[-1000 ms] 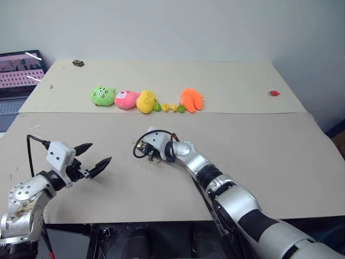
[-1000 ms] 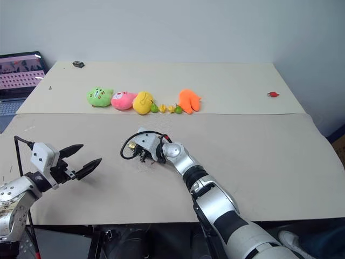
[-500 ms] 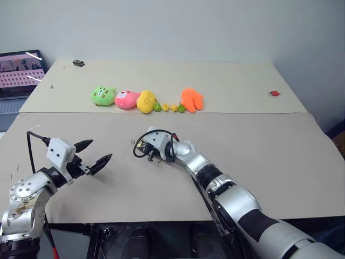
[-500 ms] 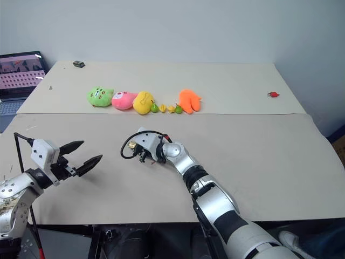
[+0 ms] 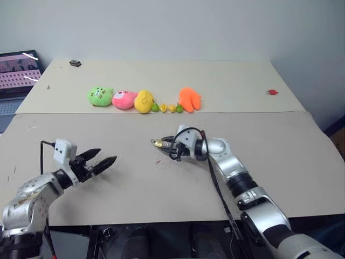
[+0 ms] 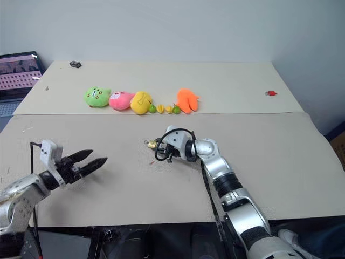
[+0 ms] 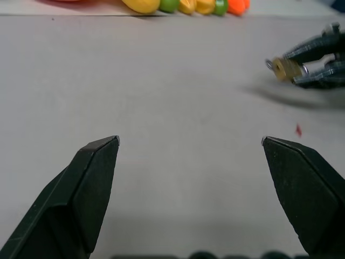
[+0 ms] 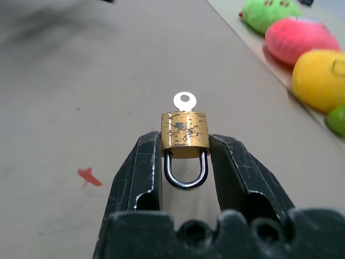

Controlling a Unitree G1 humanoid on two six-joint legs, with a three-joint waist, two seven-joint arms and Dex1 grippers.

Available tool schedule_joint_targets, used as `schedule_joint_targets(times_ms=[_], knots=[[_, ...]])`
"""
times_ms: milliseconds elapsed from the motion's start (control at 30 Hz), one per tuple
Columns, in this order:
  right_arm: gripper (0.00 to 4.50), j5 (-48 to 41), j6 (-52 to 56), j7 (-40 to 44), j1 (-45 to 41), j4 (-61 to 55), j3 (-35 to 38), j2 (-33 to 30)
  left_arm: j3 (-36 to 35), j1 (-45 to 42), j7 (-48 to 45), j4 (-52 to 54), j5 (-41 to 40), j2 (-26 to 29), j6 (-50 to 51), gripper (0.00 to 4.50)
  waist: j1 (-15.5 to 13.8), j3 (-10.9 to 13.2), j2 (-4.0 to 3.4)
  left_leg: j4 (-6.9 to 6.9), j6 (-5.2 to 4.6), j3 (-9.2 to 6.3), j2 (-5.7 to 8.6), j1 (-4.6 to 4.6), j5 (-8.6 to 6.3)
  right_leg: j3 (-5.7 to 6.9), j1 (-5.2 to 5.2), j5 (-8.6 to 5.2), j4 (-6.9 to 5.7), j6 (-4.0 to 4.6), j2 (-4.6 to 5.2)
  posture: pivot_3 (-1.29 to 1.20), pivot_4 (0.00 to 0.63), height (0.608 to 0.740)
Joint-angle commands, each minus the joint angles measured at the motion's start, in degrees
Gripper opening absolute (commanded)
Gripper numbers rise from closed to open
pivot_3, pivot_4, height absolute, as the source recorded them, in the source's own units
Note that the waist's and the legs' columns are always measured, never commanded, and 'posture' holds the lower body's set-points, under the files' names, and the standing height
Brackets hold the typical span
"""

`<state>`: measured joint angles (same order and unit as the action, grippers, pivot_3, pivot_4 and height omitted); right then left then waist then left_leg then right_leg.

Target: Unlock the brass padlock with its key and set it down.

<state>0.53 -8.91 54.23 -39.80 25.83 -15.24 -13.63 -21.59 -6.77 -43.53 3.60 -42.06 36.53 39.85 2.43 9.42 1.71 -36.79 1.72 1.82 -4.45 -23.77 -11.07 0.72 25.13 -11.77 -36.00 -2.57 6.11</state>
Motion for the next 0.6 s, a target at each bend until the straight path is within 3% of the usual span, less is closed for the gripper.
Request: schedule_joint_targets(times_ms=[33,200,333,600], knots=[[0.94,-3.01,-0.37,2.97,0.73,-7.23,0.89,-2.18,-1.69,-3.32,3.56,2.41,-8.06,-2.05,8.42,4.50,-0.03,0.01,0.02,0.00,0.00,0.00,0.02,-0.01,0.00,-0.01,0.00,0.01,0.02,0.01,0.00,0.00,0.150,0.722],[0.94,-1.47,-3.61,5.08,2.94,-11.35,-1.43,-5.12,-2.29,-5.33,12.17,6.84,-23.32,-7.30,21.93,4.50,-0.05,0.07,0.12,0.00,0.00,-0.02,0.02,-0.01,0.00,-0.01,-0.01,0.06,0.02,0.09,0.00,0.00,0.150,0.722],[0.94,0.09,-7.41,4.60,3.72,-14.30,-3.16,-5.81,-3.33,-4.75,20.67,6.11,-32.10,-11.21,26.71,4.50,0.09,0.09,0.15,-0.03,0.00,-0.03,0.02,0.04,0.00,-0.03,-0.02,0.03,-0.02,0.04,0.00,0.00,0.150,0.722],[0.94,-0.40,-8.44,5.45,5.88,-18.42,-4.72,-7.69,-2.02,-5.70,29.27,3.21,-37.30,-14.48,27.46,4.50,-0.37,0.11,0.19,-0.06,0.01,-0.06,0.05,0.05,0.00,-0.03,-0.09,0.16,0.04,0.26,-0.02,0.00,0.150,0.722]])
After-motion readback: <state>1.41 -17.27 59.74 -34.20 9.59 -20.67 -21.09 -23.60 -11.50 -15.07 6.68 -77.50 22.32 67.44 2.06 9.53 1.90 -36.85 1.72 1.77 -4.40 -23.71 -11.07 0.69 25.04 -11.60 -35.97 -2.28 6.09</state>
